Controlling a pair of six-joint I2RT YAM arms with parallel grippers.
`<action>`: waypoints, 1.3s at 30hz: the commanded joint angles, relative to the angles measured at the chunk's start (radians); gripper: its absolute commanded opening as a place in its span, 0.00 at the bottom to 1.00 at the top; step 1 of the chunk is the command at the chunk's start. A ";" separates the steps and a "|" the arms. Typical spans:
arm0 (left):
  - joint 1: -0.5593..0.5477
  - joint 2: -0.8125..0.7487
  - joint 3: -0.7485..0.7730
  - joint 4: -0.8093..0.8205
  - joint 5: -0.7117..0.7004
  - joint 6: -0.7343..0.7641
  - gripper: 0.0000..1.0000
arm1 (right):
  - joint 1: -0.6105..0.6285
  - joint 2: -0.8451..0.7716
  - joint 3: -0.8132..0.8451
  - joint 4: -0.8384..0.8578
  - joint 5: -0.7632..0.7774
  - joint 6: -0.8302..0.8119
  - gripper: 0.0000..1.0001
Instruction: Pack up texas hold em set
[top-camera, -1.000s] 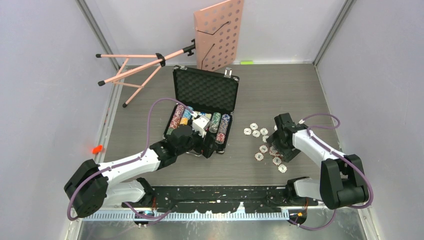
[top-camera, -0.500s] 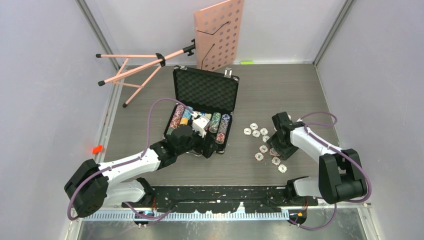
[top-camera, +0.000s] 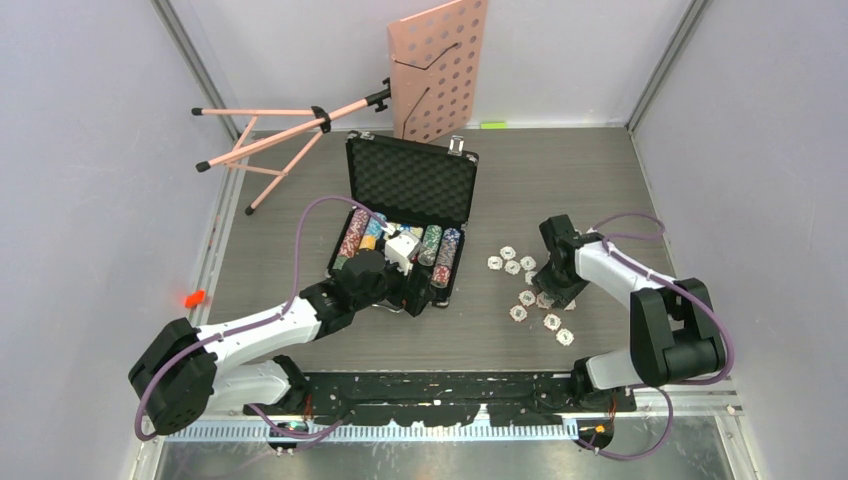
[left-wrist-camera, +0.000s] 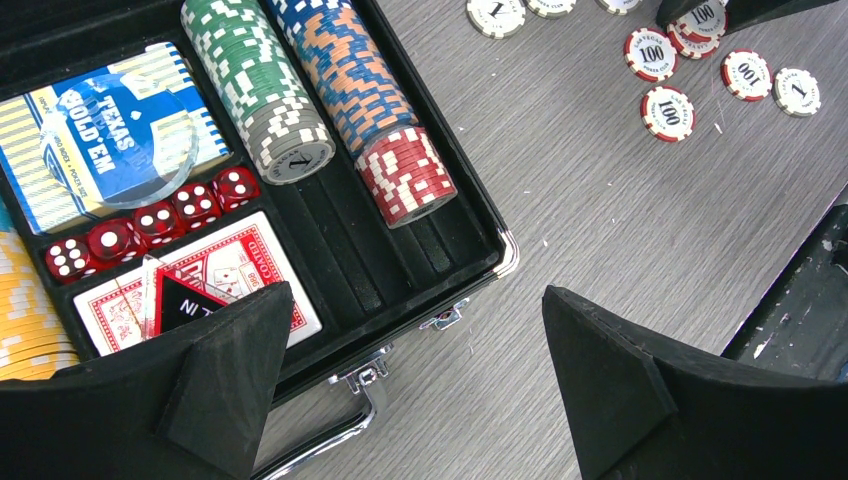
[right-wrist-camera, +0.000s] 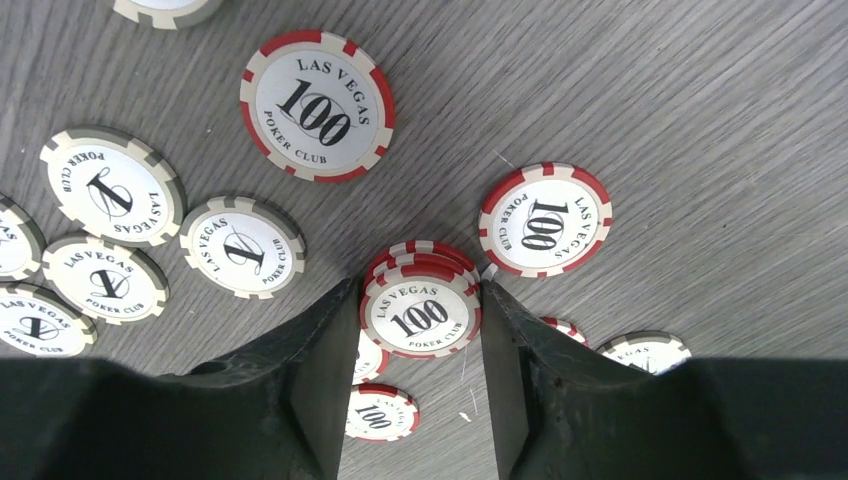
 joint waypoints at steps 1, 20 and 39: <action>0.001 -0.013 0.034 0.017 0.007 0.020 0.99 | -0.006 0.055 -0.055 0.048 0.023 -0.013 0.43; 0.001 -0.039 0.018 0.020 -0.012 0.002 0.98 | -0.009 -0.154 0.051 -0.142 -0.059 -0.060 0.21; 0.001 -0.039 -0.030 0.111 -0.069 -0.080 0.99 | -0.008 -0.082 0.034 -0.045 -0.041 -0.097 0.29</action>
